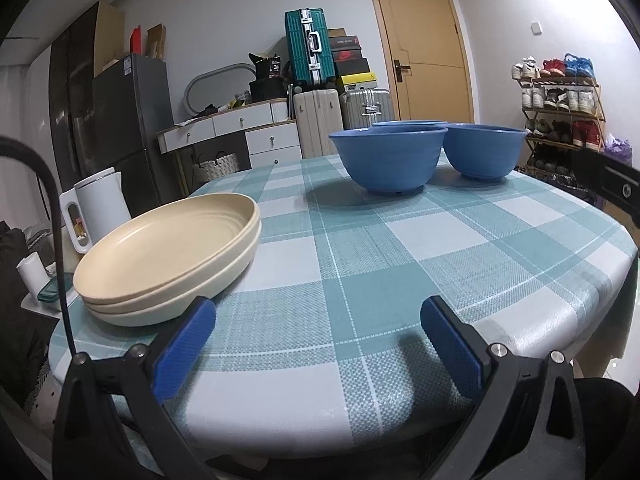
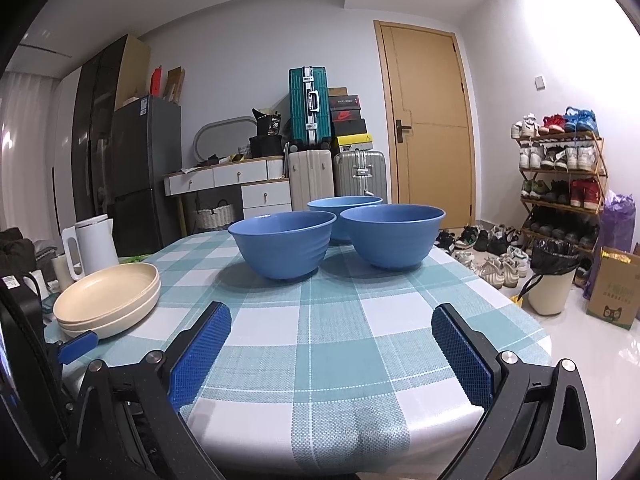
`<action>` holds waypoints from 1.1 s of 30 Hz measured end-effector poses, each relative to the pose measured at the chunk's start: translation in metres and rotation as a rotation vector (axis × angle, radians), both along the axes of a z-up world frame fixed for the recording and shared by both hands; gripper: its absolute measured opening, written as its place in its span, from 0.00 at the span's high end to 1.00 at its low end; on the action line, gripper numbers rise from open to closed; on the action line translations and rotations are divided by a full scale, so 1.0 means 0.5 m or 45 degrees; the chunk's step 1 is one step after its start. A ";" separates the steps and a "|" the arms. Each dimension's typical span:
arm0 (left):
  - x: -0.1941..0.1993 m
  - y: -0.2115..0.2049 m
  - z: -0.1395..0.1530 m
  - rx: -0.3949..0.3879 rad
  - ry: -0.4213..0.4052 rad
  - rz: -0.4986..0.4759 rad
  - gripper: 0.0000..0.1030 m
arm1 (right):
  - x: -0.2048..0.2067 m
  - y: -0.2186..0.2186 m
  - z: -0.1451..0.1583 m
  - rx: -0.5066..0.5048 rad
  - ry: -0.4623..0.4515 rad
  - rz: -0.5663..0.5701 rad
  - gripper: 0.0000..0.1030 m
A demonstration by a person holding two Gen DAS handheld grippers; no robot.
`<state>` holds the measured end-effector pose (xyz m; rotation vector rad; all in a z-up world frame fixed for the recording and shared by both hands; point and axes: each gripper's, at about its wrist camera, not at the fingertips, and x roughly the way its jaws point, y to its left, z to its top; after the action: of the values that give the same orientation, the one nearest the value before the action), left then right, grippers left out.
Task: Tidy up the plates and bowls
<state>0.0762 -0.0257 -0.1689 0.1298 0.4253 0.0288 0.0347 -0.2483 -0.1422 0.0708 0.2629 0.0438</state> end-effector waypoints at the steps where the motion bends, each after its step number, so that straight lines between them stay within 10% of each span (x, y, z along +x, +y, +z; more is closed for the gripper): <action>1: -0.003 0.001 0.001 -0.001 -0.004 0.003 0.00 | 0.000 0.000 0.000 0.005 0.001 0.000 0.01; 17: 0.010 -0.053 0.014 0.122 0.020 -0.059 0.00 | -0.002 0.011 0.002 -0.040 -0.011 0.019 0.01; 33: 0.167 -0.155 0.296 0.238 -0.090 -0.218 0.00 | -0.016 -0.154 -0.019 0.359 0.032 -0.172 0.01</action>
<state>0.1597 -0.1032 -0.0210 0.3477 0.3389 -0.0954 0.0265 -0.3254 -0.1516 0.3692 0.2755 -0.0545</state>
